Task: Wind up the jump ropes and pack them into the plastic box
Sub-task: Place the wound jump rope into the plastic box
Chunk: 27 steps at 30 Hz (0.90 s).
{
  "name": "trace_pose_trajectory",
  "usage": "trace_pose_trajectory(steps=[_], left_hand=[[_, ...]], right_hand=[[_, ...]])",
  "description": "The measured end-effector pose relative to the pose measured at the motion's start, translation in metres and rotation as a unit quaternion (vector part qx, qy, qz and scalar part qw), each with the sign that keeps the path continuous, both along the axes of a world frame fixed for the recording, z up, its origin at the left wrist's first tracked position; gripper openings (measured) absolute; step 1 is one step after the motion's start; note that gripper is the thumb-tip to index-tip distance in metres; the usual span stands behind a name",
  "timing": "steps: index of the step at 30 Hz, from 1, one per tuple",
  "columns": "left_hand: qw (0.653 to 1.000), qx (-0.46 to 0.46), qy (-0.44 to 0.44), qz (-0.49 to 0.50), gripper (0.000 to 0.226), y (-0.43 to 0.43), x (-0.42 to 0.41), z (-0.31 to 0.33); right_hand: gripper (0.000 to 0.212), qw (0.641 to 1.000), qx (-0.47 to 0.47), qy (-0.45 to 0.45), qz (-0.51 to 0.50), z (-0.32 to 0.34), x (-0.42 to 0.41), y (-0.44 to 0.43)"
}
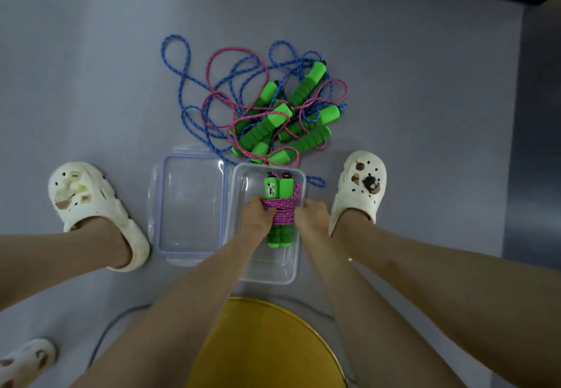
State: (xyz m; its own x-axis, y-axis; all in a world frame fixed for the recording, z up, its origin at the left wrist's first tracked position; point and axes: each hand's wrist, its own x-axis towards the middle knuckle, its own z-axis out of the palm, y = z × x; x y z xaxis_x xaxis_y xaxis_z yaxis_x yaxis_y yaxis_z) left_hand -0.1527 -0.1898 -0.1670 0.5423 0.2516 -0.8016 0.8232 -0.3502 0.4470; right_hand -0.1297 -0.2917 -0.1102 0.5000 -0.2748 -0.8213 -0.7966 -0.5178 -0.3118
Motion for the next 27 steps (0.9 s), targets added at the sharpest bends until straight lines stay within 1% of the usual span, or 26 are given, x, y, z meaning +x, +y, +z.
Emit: trace_pose_trajectory(steps=[4, 7, 10, 11, 14, 17, 18, 20, 21, 23, 25, 27], left_hand=[[0.997, 0.000, 0.037, -0.065, 0.025, 0.004, 0.006, 0.010], [0.989, -0.004, 0.041, -0.141, 0.015, 0.010, 0.016, 0.026], [0.970, -0.021, 0.031, -0.239, 0.015, 0.019, 0.037, 0.048], [0.966, -0.034, 0.030, -0.254, 0.010, 0.024, 0.045, 0.057], [0.970, -0.057, 0.005, -0.234, 0.018, 0.043, 0.072, 0.070], [0.977, -0.033, -0.036, -0.206, 0.008, 0.065, 0.095, 0.072], [0.975, -0.013, -0.056, -0.213, 0.013, 0.070, 0.101, 0.069], [0.964, 0.027, -0.088, -0.249, 0.026, 0.076, 0.109, 0.063], [0.959, 0.030, -0.098, -0.265, 0.030, 0.076, 0.110, 0.057], [0.948, 0.019, -0.111, -0.298, 0.036, 0.074, 0.111, 0.045], [0.932, 0.021, -0.126, -0.341, 0.037, 0.072, 0.108, 0.031], [0.913, 0.038, -0.130, -0.385, 0.039, 0.072, 0.106, 0.017]], right_hand=[[0.027, 1.000, 0.000, 0.027, 0.000, 0.003, 0.003, 0.002], [0.028, 1.000, -0.007, 0.021, 0.000, 0.011, 0.009, 0.006], [0.026, 1.000, -0.008, -0.003, 0.015, 0.020, 0.020, 0.008], [0.027, 0.999, -0.010, -0.010, 0.032, 0.023, 0.026, 0.008], [0.033, 0.995, -0.014, -0.044, 0.083, 0.033, 0.046, 0.005], [0.045, 0.986, -0.015, -0.082, 0.148, 0.040, 0.067, 0.003], [0.048, 0.978, -0.020, -0.094, 0.183, 0.040, 0.074, 0.003], [0.053, 0.953, -0.044, -0.124, 0.274, 0.036, 0.087, 0.004], [0.055, 0.931, -0.066, -0.139, 0.330, 0.034, 0.094, 0.004], [0.056, 0.872, -0.124, -0.172, 0.441, 0.027, 0.106, 0.004], [0.057, 0.809, -0.162, -0.197, 0.530, 0.014, 0.116, 0.003], [0.062, 0.751, -0.175, -0.184, 0.609, -0.003, 0.123, 0.000]])
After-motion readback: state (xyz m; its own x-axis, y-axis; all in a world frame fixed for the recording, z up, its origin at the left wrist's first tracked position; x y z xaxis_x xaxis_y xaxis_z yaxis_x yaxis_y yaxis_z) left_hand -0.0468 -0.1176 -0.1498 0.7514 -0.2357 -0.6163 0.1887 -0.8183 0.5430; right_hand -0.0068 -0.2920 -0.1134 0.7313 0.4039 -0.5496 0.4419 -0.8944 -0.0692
